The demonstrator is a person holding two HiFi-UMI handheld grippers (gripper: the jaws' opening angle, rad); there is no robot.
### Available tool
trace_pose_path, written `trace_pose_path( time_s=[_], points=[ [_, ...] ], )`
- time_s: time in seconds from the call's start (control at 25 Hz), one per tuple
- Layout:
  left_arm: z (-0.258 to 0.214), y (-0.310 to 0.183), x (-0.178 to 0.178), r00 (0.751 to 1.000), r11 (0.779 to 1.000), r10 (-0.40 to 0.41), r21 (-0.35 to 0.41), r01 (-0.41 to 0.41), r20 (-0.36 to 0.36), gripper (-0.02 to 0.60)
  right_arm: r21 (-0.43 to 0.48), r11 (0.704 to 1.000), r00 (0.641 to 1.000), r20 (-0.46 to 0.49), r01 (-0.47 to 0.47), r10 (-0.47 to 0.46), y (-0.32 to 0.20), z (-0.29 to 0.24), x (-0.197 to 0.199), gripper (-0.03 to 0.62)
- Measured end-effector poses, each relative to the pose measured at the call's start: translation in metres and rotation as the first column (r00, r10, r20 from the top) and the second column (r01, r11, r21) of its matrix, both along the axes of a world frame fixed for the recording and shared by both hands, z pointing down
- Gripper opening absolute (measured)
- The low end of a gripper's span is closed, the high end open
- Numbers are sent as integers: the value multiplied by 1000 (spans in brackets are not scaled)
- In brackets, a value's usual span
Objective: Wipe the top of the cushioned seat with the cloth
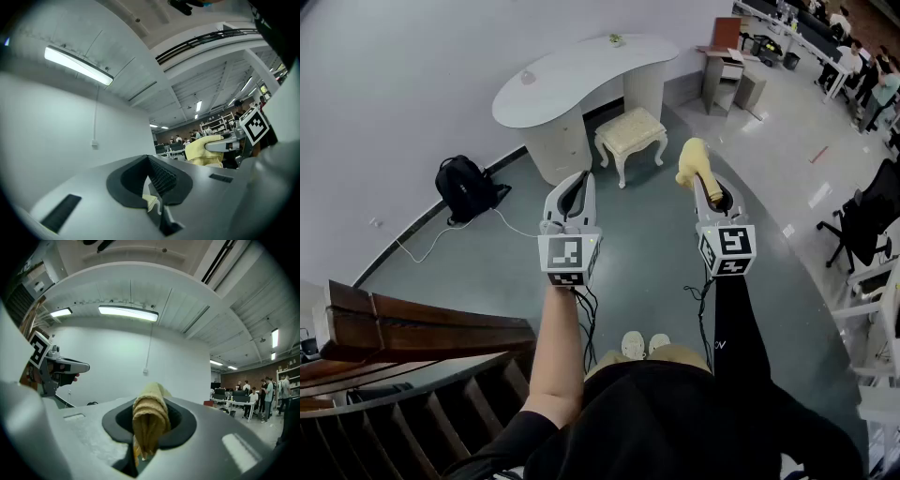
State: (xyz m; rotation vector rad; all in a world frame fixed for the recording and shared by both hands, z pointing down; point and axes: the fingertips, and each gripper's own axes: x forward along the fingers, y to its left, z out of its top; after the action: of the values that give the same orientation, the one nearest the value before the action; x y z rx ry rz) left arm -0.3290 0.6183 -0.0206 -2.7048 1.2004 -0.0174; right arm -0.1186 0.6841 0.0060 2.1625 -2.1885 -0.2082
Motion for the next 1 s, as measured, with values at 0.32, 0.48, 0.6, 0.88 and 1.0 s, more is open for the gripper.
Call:
trace_pose_path(
  time_s=[0.32, 0.48, 0.6, 0.88, 1.0],
  points=[
    [-6, 2, 0, 1000, 1000, 7, 7, -7, -13, 8, -6, 1000, 1000, 15, 0, 0, 5, 3, -2, 58],
    [-5, -2, 4, 999, 1000, 17, 6, -17, -29, 8, -4, 1000, 999, 33, 2, -2, 2, 5, 1, 58],
    [-1, -10, 9, 1000, 1000, 14, 2, -14, -17, 8, -2, 1000, 999, 37, 6, -6, -6, 5, 5, 58],
    [2, -48, 36, 1000, 1000, 12, 5, -12, -17, 8, 8, 1000, 998, 51, 21, -22, -45, 9, 30, 58],
    [1, -77, 54, 1000, 1000, 2, 2, -2, -9, 8, 12, 1000, 998, 59, 26, -27, -72, 9, 50, 58]
  ],
)
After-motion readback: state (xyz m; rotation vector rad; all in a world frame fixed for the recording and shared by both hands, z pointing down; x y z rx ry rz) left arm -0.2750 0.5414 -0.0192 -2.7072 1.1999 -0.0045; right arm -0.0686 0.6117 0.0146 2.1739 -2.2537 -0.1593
